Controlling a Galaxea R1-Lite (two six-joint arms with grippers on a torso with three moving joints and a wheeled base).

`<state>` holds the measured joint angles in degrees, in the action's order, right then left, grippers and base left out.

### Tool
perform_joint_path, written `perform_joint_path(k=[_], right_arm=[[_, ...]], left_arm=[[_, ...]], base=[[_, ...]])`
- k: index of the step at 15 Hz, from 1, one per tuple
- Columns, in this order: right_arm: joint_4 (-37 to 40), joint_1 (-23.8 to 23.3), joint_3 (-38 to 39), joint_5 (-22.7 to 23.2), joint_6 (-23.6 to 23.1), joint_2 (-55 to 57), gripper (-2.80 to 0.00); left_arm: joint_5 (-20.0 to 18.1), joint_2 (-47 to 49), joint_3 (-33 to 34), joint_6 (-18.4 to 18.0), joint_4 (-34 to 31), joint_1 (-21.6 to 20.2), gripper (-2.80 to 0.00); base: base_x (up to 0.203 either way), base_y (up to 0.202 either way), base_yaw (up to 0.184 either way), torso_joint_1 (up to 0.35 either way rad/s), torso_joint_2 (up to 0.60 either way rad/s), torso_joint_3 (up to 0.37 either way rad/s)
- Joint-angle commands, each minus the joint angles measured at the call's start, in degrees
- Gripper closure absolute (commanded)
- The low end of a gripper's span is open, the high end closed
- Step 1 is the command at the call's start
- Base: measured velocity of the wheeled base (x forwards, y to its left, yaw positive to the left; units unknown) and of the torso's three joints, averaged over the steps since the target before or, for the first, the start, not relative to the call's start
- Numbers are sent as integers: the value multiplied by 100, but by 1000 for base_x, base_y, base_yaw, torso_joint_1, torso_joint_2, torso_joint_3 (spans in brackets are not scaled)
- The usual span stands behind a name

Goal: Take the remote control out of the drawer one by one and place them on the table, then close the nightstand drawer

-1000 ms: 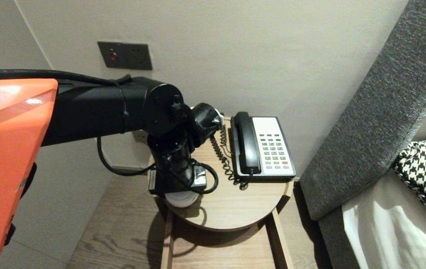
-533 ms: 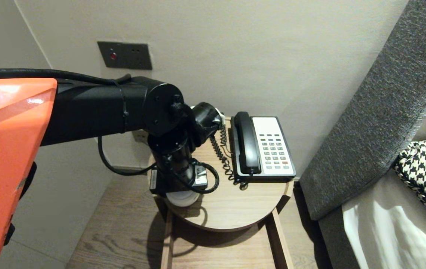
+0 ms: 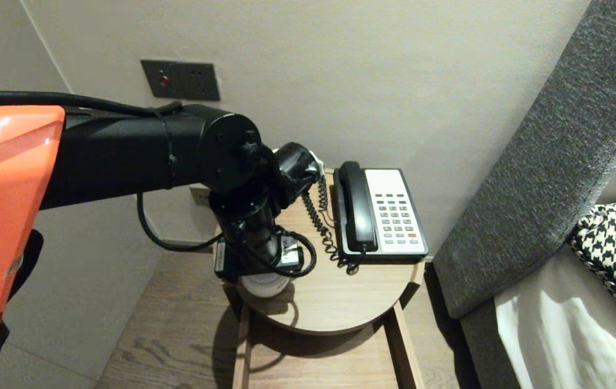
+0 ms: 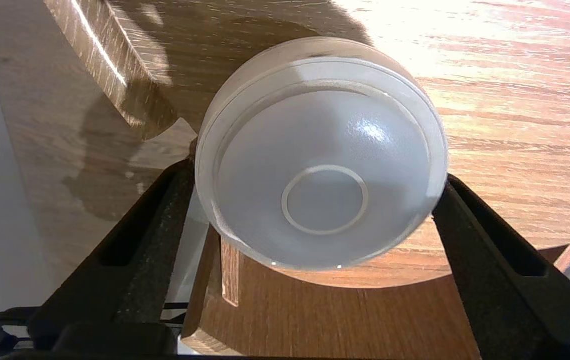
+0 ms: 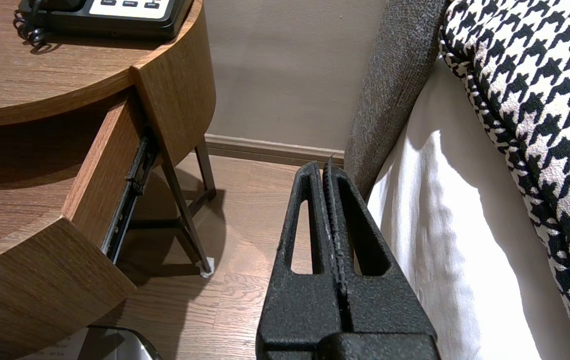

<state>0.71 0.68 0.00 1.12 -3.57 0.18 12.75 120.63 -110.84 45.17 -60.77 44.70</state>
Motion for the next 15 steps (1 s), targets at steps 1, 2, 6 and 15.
perform_joint_path(k=[1, 2, 6, 15], right_arm=[[0, 2, 0, 2, -3, 8, 0], [0, 2, 0, 2, -3, 8, 0], [0, 2, 0, 2, -3, 8, 0], [0, 2, 0, 5, -3, 8, 0]], left_arm=[[0, -160, 1, 27, -34, 3, -280], [-1, -270, 1, 34, -45, 8, -280], [-1, -863, 8, 42, -249, 111, -280], [-49, -2610, 282, 151, -1586, 204, 0]], base=[[0, 0, 0, 0, 0, 0], [0, 0, 0, 0, 0, 0], [0, 0, 0, 0, 0, 0], [0, 0, 0, 0, 0, 0]])
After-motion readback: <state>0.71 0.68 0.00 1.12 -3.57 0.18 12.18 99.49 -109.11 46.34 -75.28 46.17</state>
